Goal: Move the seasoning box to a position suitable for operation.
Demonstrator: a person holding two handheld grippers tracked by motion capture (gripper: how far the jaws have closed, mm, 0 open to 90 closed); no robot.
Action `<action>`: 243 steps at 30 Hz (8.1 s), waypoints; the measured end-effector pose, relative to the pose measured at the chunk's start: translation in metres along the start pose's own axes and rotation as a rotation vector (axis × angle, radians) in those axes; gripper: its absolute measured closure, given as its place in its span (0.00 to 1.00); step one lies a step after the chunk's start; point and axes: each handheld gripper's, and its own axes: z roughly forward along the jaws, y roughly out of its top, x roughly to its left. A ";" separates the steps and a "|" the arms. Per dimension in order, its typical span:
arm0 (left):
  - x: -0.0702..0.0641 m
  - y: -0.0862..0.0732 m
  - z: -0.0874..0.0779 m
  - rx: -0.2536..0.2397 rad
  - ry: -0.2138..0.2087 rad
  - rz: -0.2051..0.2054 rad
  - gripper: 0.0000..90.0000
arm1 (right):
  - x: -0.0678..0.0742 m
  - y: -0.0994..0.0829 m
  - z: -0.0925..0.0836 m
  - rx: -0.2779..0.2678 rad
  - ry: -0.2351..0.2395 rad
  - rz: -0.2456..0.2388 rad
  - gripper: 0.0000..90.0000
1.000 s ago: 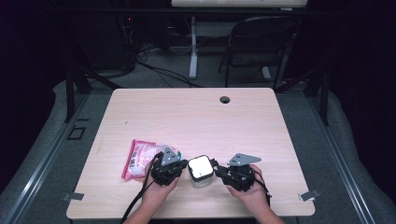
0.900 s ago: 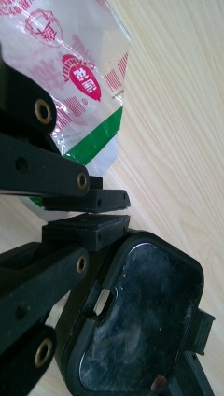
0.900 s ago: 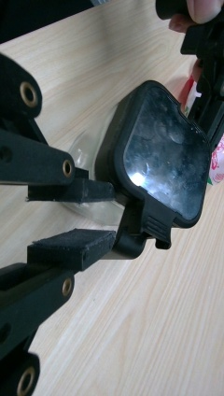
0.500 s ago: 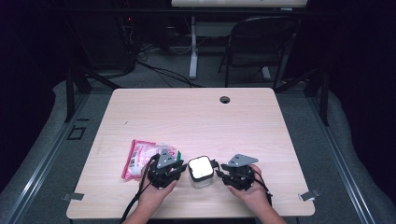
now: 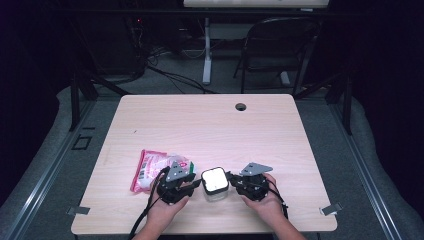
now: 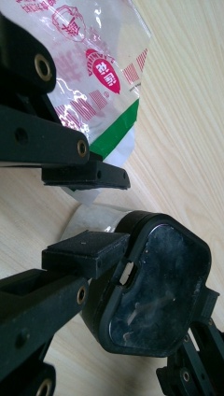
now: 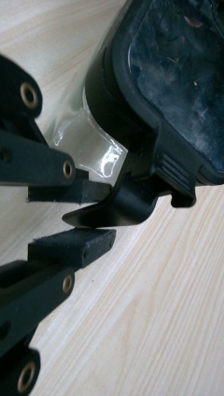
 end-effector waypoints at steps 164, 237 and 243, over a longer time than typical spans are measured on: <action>-0.013 0.020 -0.001 0.016 -0.059 0.046 0.70 | 0.068 0.037 -0.044 -0.091 0.028 -0.147 0.56; -0.007 0.014 0.008 -0.008 -0.084 -0.007 0.69 | 0.019 0.023 -0.062 -0.115 0.057 0.065 0.92; -0.011 0.012 0.005 -0.010 -0.099 -0.016 0.67 | 0.012 0.025 -0.059 -0.123 0.046 0.087 0.94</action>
